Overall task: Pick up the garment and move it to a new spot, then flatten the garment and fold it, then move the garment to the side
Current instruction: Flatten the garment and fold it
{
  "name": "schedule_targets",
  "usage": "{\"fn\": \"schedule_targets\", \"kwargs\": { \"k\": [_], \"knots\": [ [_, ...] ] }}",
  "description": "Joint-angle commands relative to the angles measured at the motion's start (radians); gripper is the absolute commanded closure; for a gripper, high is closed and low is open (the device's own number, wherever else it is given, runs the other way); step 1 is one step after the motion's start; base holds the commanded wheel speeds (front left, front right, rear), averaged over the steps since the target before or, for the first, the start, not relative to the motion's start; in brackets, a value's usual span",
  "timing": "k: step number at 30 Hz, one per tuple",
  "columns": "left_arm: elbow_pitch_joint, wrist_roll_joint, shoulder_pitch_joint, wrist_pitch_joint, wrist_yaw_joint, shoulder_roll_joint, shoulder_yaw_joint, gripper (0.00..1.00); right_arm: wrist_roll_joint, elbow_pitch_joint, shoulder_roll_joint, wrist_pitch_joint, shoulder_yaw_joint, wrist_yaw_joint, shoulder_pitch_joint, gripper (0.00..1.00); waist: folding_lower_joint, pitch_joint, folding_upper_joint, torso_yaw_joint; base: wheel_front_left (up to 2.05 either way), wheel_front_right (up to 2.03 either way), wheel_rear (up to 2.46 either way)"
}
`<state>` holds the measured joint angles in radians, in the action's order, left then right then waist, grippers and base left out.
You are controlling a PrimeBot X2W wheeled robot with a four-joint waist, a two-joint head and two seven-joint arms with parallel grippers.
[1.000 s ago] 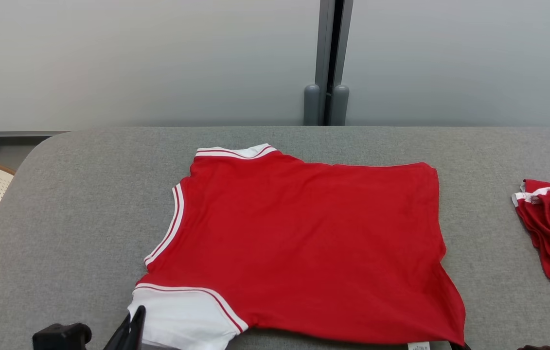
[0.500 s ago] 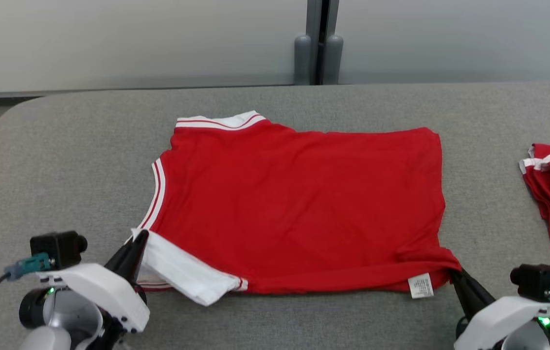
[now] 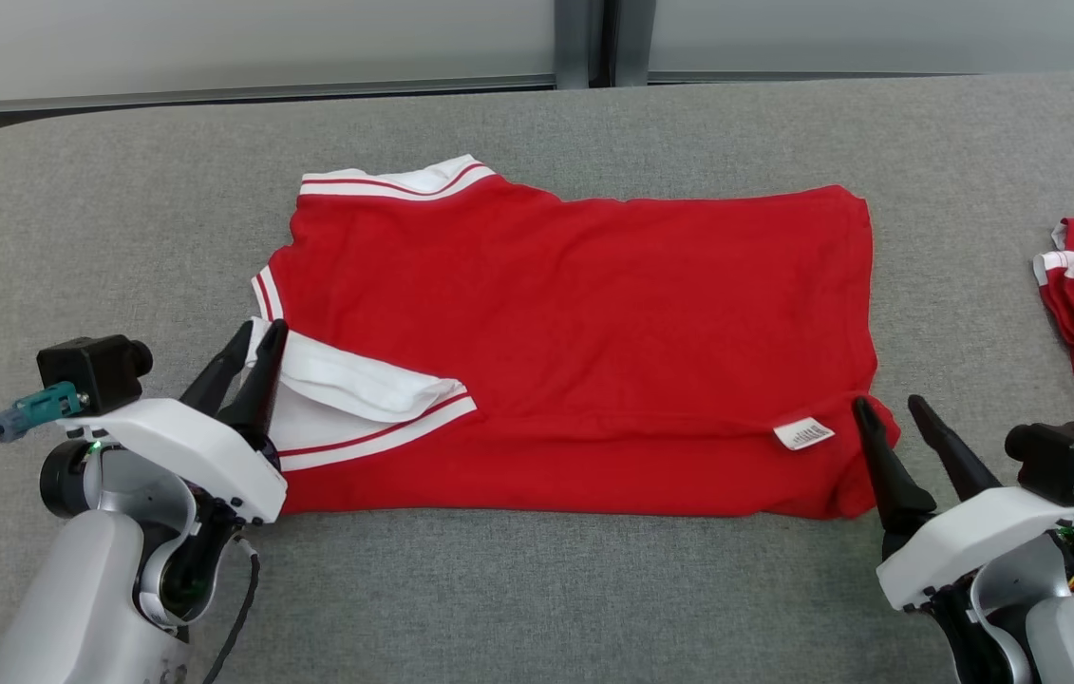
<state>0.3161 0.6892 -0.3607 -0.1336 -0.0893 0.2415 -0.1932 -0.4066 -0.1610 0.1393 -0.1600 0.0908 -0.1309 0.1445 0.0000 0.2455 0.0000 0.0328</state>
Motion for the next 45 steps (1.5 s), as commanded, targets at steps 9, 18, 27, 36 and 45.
{"fn": "schedule_targets", "kwargs": {
  "k": [9,18,27,36,45],
  "knots": [
    [-0.021,-0.186,0.077,0.328,0.106,0.006,0.009,0.00,0.109,0.110,0.027,0.244,0.001,0.000,-0.029,0.00,0.0000,-0.006,0.0000,-0.001,0.00,0.00,0.00],
    [-0.141,-0.286,0.218,0.395,0.185,0.009,0.030,0.00,0.181,0.167,0.019,0.294,-0.023,0.000,-0.115,0.00,0.0000,-0.066,0.0000,0.001,0.00,0.00,0.00],
    [-0.187,-0.316,0.377,0.398,0.214,0.001,0.020,0.00,0.173,0.166,0.017,0.274,-0.016,0.000,-0.216,0.00,0.0000,-0.125,0.0000,-0.008,0.00,0.00,0.00],
    [-0.164,-0.302,0.382,0.380,0.211,0.011,0.013,0.00,0.162,0.164,0.012,0.263,-0.022,0.000,-0.227,0.00,0.0000,-0.132,0.0000,-0.008,0.00,0.00,0.00],
    [-0.101,-0.279,0.345,0.344,0.184,0.005,-0.007,0.00,0.161,0.138,0.007,0.251,-0.015,0.000,-0.211,0.00,0.0000,-0.122,0.0000,0.000,0.00,0.00,0.00]
  ]
}}
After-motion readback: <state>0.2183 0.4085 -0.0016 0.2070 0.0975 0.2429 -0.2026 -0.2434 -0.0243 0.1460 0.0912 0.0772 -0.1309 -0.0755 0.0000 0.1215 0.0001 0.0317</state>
